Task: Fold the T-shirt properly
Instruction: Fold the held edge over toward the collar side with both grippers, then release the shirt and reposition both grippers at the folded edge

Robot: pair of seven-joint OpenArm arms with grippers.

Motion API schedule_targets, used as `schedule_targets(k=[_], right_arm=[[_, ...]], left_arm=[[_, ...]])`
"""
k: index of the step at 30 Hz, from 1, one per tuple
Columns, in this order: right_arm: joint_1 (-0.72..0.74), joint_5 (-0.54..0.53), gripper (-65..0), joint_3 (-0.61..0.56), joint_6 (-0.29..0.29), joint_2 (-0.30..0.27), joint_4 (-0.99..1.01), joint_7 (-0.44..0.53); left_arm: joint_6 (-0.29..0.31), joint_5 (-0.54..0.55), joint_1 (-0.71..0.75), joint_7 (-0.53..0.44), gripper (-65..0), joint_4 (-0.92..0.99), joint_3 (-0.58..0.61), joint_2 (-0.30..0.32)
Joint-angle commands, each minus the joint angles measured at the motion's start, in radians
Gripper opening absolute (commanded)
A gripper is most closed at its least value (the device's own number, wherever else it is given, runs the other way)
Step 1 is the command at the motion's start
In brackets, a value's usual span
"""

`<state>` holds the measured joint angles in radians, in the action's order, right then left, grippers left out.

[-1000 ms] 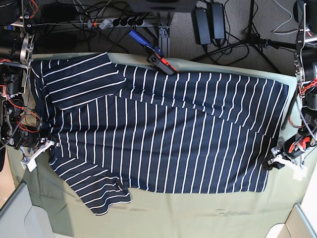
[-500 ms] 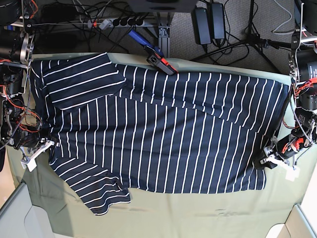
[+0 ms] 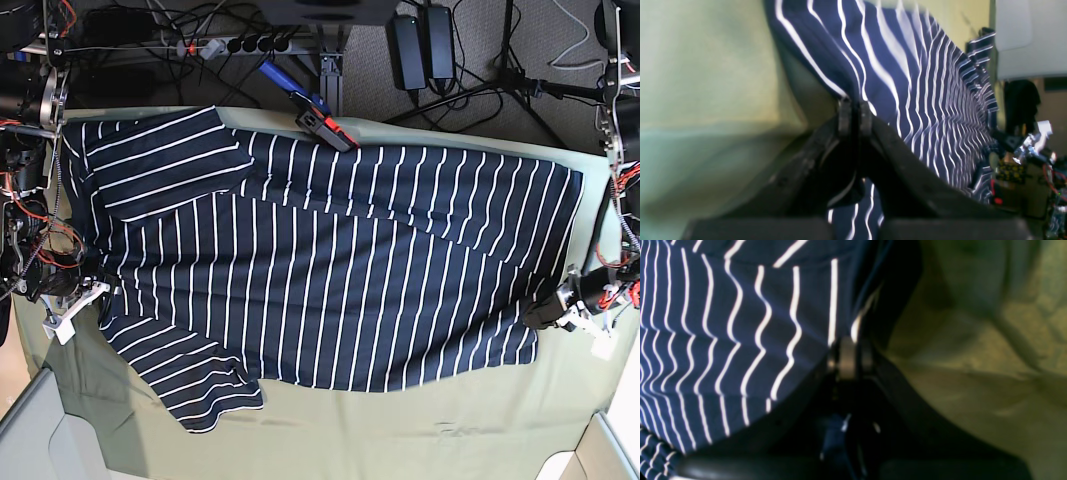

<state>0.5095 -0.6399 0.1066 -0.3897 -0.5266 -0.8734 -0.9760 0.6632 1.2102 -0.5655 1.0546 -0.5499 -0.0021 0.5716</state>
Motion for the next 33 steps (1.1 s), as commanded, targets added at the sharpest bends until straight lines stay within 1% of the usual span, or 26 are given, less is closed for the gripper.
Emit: schedule_targets(k=[1,3,6,9,12,16,22,26,28,31,33], right_arm=[[0.026,-0.035,-65.0,0.005,-0.064,-0.025,-0.018,0.0],[0.027,-0.06,-65.0,0.005,-0.072,-0.028,-0.018,-0.013],[0.024,-0.092,-65.0,0.005,-0.09,-0.036,-0.029,-0.042],[0.024,-0.121,-65.0,0.005,-0.106,-0.045,-0.052,-0.08],[0.024,-0.156,-65.0,0.005,-0.109,-0.056,-0.09,-0.127],[0.009,-0.188,-65.0,0.005,-0.109,-0.084,-0.158,-0.178],[-0.12,-0.191,-65.0,0.005,-0.111,-0.141,-0.31,-0.184],[-0.228,-0.19,-65.0,0.019,-0.111,-0.172,-0.409,-0.184],[-0.284,-0.19,-65.0,0.046,-0.111,-0.177,-0.455,-0.184],[-0.361,-0.191,-65.0,0.106,-0.111,-0.177,-0.51,-0.184],[-0.412,-0.191,-65.0,0.145,-0.111,-0.177,-0.539,-0.184]], left_arm=[[0.035,0.051,-0.029,0.006,-65.0,-0.032,-0.004,0.03],[0.035,0.102,-0.029,0.044,-65.0,-0.066,-0.004,0.057],[0.035,0.14,-0.026,0.083,-65.0,-0.119,-0.004,0.089],[0.035,0.14,0.0,0.085,-65.0,-0.174,-0.004,0.117],[0.035,0.144,0.052,0.087,-65.0,-0.237,-0.004,0.139],[0.035,0.18,0.137,0.091,-65.0,-0.319,-0.004,0.163],[0.035,0.198,0.204,0.099,-65.0,-0.379,-0.004,0.196],[0.035,0.248,0.237,0.134,-65.0,-0.381,-0.004,0.216],[0.035,0.273,0.26,0.148,-65.0,-0.381,-0.004,0.227],[0.035,0.273,0.293,0.185,-65.0,-0.381,-0.004,0.235],[0.035,0.273,0.316,0.184,-65.0,-0.381,-0.004,0.241]])
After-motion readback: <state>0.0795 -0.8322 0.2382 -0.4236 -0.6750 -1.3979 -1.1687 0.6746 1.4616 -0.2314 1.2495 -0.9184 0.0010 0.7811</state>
